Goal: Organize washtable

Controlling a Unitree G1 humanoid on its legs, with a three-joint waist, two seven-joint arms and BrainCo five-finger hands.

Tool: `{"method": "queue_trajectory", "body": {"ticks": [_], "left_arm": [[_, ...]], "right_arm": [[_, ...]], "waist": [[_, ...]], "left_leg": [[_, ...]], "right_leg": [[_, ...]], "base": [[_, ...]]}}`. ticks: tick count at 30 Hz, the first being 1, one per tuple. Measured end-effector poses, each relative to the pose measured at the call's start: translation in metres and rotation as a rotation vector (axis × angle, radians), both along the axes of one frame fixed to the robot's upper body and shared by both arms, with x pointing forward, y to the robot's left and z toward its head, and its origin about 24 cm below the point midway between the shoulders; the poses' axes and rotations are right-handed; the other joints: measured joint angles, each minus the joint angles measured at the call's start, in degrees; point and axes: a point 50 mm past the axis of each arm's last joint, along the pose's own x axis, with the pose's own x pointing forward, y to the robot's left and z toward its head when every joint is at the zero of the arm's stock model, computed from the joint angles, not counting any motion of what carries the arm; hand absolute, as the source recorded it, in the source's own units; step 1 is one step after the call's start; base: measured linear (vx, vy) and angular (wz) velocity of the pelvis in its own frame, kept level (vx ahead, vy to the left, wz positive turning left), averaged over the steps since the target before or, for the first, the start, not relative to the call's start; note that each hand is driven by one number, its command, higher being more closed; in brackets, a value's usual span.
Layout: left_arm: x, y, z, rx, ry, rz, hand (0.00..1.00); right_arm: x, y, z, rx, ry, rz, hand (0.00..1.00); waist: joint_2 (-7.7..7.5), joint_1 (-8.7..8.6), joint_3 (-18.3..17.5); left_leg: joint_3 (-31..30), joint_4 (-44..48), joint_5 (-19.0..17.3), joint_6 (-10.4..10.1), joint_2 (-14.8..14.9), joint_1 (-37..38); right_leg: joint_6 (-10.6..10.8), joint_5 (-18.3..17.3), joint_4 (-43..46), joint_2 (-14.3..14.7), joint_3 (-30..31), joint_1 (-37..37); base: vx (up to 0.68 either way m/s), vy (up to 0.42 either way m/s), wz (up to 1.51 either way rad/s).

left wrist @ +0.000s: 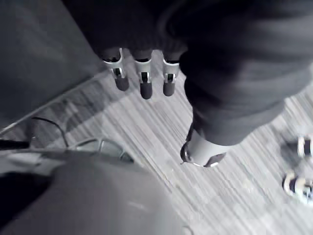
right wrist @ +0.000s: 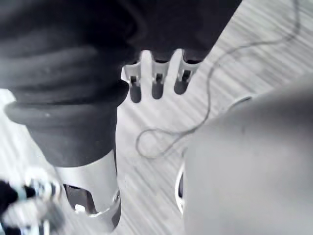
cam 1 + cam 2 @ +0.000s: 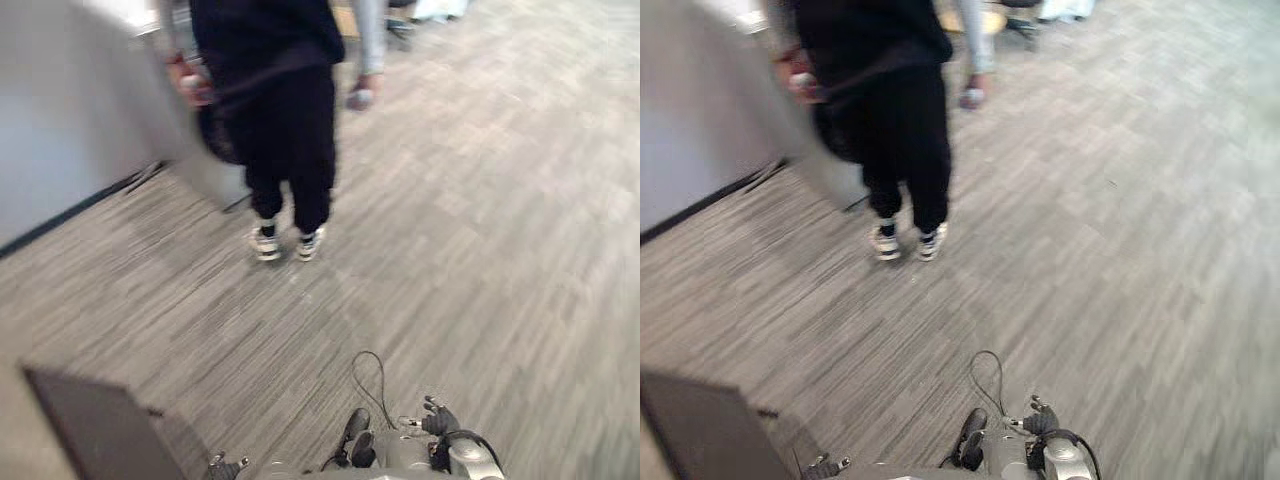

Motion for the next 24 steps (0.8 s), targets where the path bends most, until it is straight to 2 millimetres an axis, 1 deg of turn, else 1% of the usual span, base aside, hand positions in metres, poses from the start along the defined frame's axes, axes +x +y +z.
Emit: {"method": "queue_trajectory", "body": {"ticks": [1,2,3,4,5,6,7,8,9,10,11,12,13,14,15,16,17,18,19,20,21,22,23,24], "left_arm": [[-0.001,-0.001,0.000,-0.004,0.002,-0.002,0.00],[-0.003,0.000,0.000,-0.004,0.007,-0.007,0.00],[-0.003,0.001,0.000,0.005,-0.004,-0.006,0.00],[0.001,0.003,0.002,0.017,-0.026,-0.008,0.00],[0.003,0.003,0.003,0.020,-0.035,-0.010,0.00],[0.007,-0.002,0.003,0.011,-0.051,-0.011,0.00],[0.008,-0.004,0.003,0.008,-0.054,-0.014,0.00],[0.005,-0.006,0.002,0.005,-0.046,-0.015,0.00],[0.005,-0.006,0.002,0.006,-0.045,-0.015,0.00],[0.007,-0.005,0.003,0.009,-0.051,-0.022,0.00],[0.010,-0.004,0.004,0.016,-0.062,-0.022,0.00],[0.010,-0.004,0.004,0.017,-0.063,-0.021,0.00],[0.010,-0.004,0.004,0.023,-0.063,-0.019,0.00],[0.011,0.002,0.005,0.044,-0.066,-0.017,0.00],[0.014,0.007,0.007,0.066,-0.073,-0.018,0.00],[0.017,0.007,0.007,0.073,-0.079,-0.018,0.00],[0.017,0.009,0.008,0.082,-0.079,-0.017,0.00],[0.018,0.009,0.008,0.085,-0.078,-0.022,0.00],[0.019,0.009,0.008,0.087,-0.079,-0.031,0.00],[0.022,0.009,0.009,0.092,-0.085,-0.065,0.00],[0.029,0.008,0.010,0.093,-0.097,-0.092,0.00],[0.031,0.007,0.010,0.095,-0.102,-0.109,0.00],[0.034,0.006,0.010,0.097,-0.106,-0.127,0.00],[0.035,0.005,0.011,0.096,-0.111,-0.137,0.00]], "right_arm": [[-0.001,-0.001,0.000,-0.003,-0.001,-0.003,0.00],[-0.003,0.000,0.000,-0.002,0.001,-0.007,0.00],[-0.003,-0.001,-0.001,0.000,0.004,-0.013,0.00],[-0.005,-0.002,-0.002,0.001,0.013,-0.022,0.00],[-0.006,-0.002,-0.002,0.002,0.020,-0.023,0.00],[-0.007,-0.003,-0.003,0.003,0.028,-0.027,0.00],[-0.009,-0.005,-0.004,0.001,0.038,-0.029,0.00],[-0.010,-0.006,-0.004,0.001,0.044,-0.033,0.00],[-0.010,-0.005,-0.004,0.005,0.044,-0.037,0.00],[-0.009,-0.005,-0.004,0.007,0.039,-0.040,0.00],[-0.007,-0.004,-0.004,0.012,0.035,-0.050,0.00],[-0.007,-0.005,-0.004,0.012,0.037,-0.051,0.00],[-0.009,-0.005,-0.005,0.014,0.043,-0.063,0.00],[-0.007,-0.003,-0.005,0.022,0.041,-0.073,0.00],[-0.008,-0.001,-0.005,0.027,0.044,-0.071,0.00],[-0.007,-0.001,-0.005,0.027,0.043,-0.069,0.00],[-0.006,0.000,-0.005,0.024,0.044,-0.063,0.00],[-0.006,0.000,-0.005,0.027,0.045,-0.065,0.00],[-0.003,0.001,-0.004,0.027,0.040,-0.065,0.00],[-0.003,0.001,-0.005,0.027,0.045,-0.066,0.00],[-0.006,0.000,-0.005,0.028,0.056,-0.072,0.00],[-0.006,0.000,-0.005,0.028,0.056,-0.075,0.00],[-0.007,-0.001,-0.005,0.029,0.055,-0.083,0.00],[-0.007,-0.002,-0.005,0.029,0.055,-0.091,0.00]], "waist": [[0.39,0.07,0.15],[0.33,0.15,0.42],[0.45,0.07,0.56],[0.38,0.14,0.53],[0.29,0.25,0.55],[0.17,1.17,0.65],[0.11,2.03,0.68],[0.10,2.63,0.70],[0.08,2.87,0.71],[-0.05,2.88,0.85],[-0.34,2.61,1.06],[-0.32,2.62,1.06],[-0.13,2.29,1.27],[-1.01,1.86,1.01],[-1.90,1.84,0.97],[-2.64,1.99,0.77],[-2.57,2.27,0.90],[-2.66,2.42,0.83],[-3.00,2.43,0.61],[-2.50,2.80,0.83],[-2.78,2.98,0.60],[-2.73,3.00,0.60],[-2.54,2.51,0.59],[-2.46,2.26,0.57]], "left_leg": [[-0.45,4.29,2.05,1.77,1.89,-0.46],[-2.09,10.76,3.84,4.25,4.61,-1.62],[-5.59,14.89,1.81,6.85,6.76,-3.68],[-11.63,15.89,1.00,6.16,6.64,-7.30],[-15.92,15.30,0.52,4.92,5.83,-9.43],[-24.45,12.48,-0.29,2.71,2.95,-13.08],[-31.53,8.51,-1.10,0.10,-0.17,-14.93],[-39.30,1.67,-1.84,-2.98,-3.66,-15.79],[-42.69,-2.13,-2.02,-3.77,-4.95,-15.88],[-48.60,-9.32,-1.45,-4.98,-6.71,-15.90],[-53.06,-16.61,0.08,-7.56,-8.03,-15.78],[-53.72,-18.24,0.69,-8.10,-8.14,-15.57],[-53.44,-21.09,5.63,-9.36,-8.13,-14.51],[-50.44,-21.78,5.70,-7.59,-9.50,-13.58],[-46.81,-22.14,4.90,-6.11,-10.70,-13.81],[-45.18,-21.96,4.79,-5.39,-10.85,-13.99],[-42.52,-21.67,4.47,-3.78,-11.42,-14.42],[-39.42,-21.85,4.27,-2.04,-11.82,-14.47],[-37.91,-22.03,4.17,-1.61,-11.93,-14.45],[-36.38,-22.61,4.52,-1.02,-12.88,-14.15],[-36.21,-23.51,4.92,-0.39,-14.22,-13.50],[-36.40,-23.98,5.24,0.08,-14.96,-13.13],[-36.74,-24.79,5.52,0.52,-15.98,-12.48],[-36.93,-25.65,5.80,0.94,-16.85,-11.31]], "right_leg": [[-0.09,0.50,-0.69,0.83,1.70,1.03],[-0.28,0.83,-1.10,1.82,4.79,2.43],[-0.54,0.92,-0.76,2.46,8.03,3.54],[-0.31,0.74,-0.77,2.78,11.32,4.28],[-0.22,0.70,-0.75,2.75,13.33,4.48],[0.57,0.92,-0.40,2.54,17.40,4.56],[1.87,1.63,-0.08,2.53,20.84,4.57],[2.77,1.97,0.02,2.45,24.67,4.64],[3.23,2.06,0.05,2.46,26.64,4.60],[4.31,2.23,0.01,2.24,30.10,4.44],[6.22,2.29,0.01,1.58,33.75,4.08],[6.81,2.26,-0.07,1.53,34.33,4.02],[8.59,2.25,-0.49,1.16,36.68,3.93],[10.54,2.48,-1.44,-0.62,39.40,3.91],[12.34,3.36,-2.75,-2.53,42.09,3.15],[12.98,3.78,-3.26,-3.11,43.21,2.72],[14.25,4.61,-4.04,-4.24,44.44,1.55],[14.25,5.73,-4.56,-5.89,41.54,0.67],[14.12,6.15,-4.46,-6.80,38.62,0.11],[13.83,6.68,-4.40,-8.78,31.62,-0.05],[13.80,6.74,-4.54,-10.49,25.79,0.49],[14.16,7.00,-4.91,-10.99,24.89,0.75],[14.66,7.32,-5.49,-11.53,25.08,1.54],[14.66,7.32,-5.66,-12.27,24.89,2.57]], "base": [[0.24,0.043,-2.00],[0.24,0.070,-1.53],[0.29,0.096,-1.67],[0.24,0.095,-1.37],[0.24,0.128,-1.50],[0.23,0.181,-1.59],[0.23,0.211,-2.08],[0.22,0.264,-1.75],[0.21,0.292,-1.77],[0.22,0.369,-1.57],[0.16,0.316,-1.37],[0.11,0.342,-1.17],[0.09,0.392,-0.92],[0.10,0.487,-1.16],[0.07,0.423,-0.94],[0.02,0.410,-1.05],[0.00,0.381,-1.13],[-0.01,0.362,-1.15],[0.00,0.306,-1.06],[0.00,0.260,-0.79],[0.00,0.235,-0.60],[0.00,0.177,-0.14],[-0.01,0.144,0.16],[-0.03,0.146,0.26]]}}
